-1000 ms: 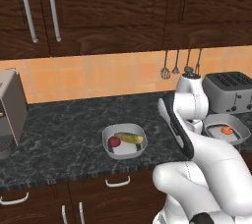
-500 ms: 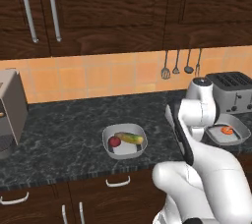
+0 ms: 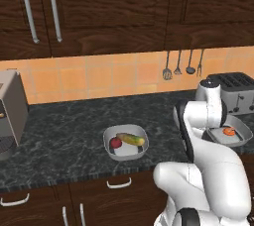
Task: Take the meat container that has the shrimp and place it on the second highest rack of the freezer. Then take the vegetable container that has the tomato and cucumber and place it on the highest rack of the freezer.
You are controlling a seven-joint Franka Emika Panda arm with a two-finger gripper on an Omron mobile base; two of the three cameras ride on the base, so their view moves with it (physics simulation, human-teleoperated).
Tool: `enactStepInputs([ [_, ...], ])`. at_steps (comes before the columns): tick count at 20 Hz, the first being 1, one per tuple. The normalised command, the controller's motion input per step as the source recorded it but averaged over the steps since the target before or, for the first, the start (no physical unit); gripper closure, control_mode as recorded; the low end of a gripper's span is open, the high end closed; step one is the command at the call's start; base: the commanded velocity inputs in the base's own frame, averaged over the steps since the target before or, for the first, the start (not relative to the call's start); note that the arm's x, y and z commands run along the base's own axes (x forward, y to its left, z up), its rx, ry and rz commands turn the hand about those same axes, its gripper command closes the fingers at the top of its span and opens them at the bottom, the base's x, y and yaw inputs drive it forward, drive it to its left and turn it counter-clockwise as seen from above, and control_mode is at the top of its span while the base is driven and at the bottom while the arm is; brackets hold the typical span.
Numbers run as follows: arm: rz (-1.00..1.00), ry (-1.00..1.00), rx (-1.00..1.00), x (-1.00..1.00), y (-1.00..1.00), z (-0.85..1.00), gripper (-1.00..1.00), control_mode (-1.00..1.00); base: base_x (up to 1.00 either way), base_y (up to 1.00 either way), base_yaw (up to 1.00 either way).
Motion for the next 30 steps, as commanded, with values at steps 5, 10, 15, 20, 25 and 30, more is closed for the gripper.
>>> enactStepInputs([
  [5,-0.51,-0.01,0.06,0.12,-0.56,0.01,-1.0,-1.0,0.0,0.0,0.0],
  [10,-0.29,-0.04,0.05,0.08,-0.56,-0.07,-1.0,-1.0,0.0,0.0,0.0],
  [15,-0.2,-0.03,0.0,0.25,-0.03,-0.3,-1.0,-1.0,0.0,0.0,0.0],
  [20,-0.15,0.0,0.0,0.57,0.0,-0.31,-1.0,-1.0,0.0,0.0,0.0],
  [25,-0.12,0.0,0.0,0.37,-0.05,-0.38,-1.0,-1.0,0.0,0.0,0.0],
  [30,-0.11,0.0,0.0,0.24,-0.02,-0.47,-1.0,-1.0,0.0,0.0,0.0],
])
